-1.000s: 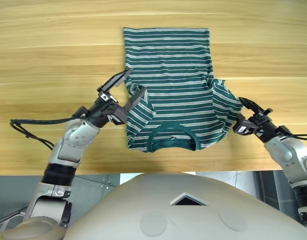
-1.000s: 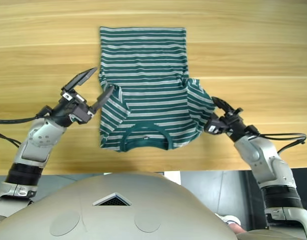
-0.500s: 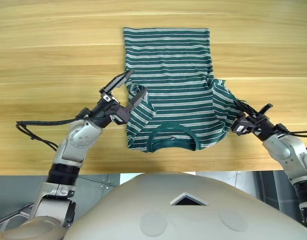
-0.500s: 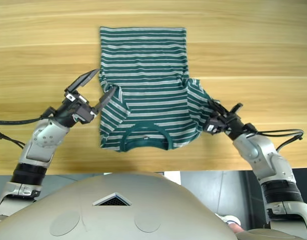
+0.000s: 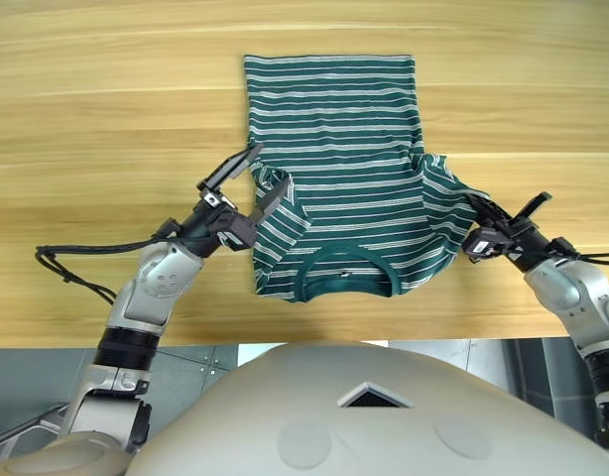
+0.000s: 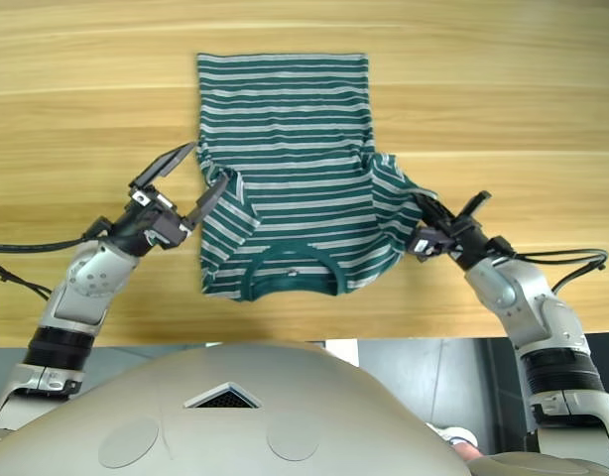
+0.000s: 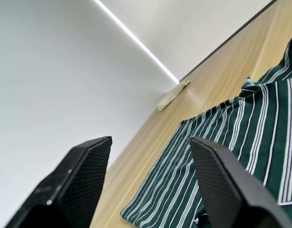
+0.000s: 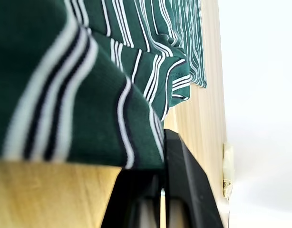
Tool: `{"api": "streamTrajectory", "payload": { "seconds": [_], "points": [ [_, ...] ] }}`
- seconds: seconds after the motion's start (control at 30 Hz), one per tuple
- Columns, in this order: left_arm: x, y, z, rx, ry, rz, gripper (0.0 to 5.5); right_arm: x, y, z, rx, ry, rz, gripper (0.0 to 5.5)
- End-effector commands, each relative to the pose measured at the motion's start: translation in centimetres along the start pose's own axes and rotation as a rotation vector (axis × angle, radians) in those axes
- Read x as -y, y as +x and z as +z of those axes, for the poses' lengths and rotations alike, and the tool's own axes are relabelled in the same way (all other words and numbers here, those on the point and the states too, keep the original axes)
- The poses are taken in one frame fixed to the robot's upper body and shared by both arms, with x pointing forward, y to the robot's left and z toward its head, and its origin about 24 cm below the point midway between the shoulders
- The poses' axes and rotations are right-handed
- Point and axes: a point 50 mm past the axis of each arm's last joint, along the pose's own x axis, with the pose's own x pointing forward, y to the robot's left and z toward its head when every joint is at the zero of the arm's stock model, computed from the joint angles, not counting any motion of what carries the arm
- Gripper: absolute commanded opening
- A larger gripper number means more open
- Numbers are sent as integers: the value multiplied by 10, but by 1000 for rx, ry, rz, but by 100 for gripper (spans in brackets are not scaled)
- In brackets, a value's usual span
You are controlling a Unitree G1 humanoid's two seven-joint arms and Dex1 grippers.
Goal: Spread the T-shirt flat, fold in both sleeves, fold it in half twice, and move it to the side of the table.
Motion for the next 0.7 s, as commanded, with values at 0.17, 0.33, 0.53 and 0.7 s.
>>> {"api": "streamTrajectory", "payload": {
  "seconds": [0.17,0.33,0.53,0.7],
  "points": [
    [4,1,-4,-9,11,-41,307,0,7,20,98,33,-13,1],
    [8,1,-5,-12,11,-62,307,4,8,28,143,36,-28,1],
    [11,3,-5,-8,8,-72,307,6,9,38,202,53,-24,1],
    [18,4,-7,-14,-6,-93,307,9,9,50,279,73,-5,1]
  ]
}}
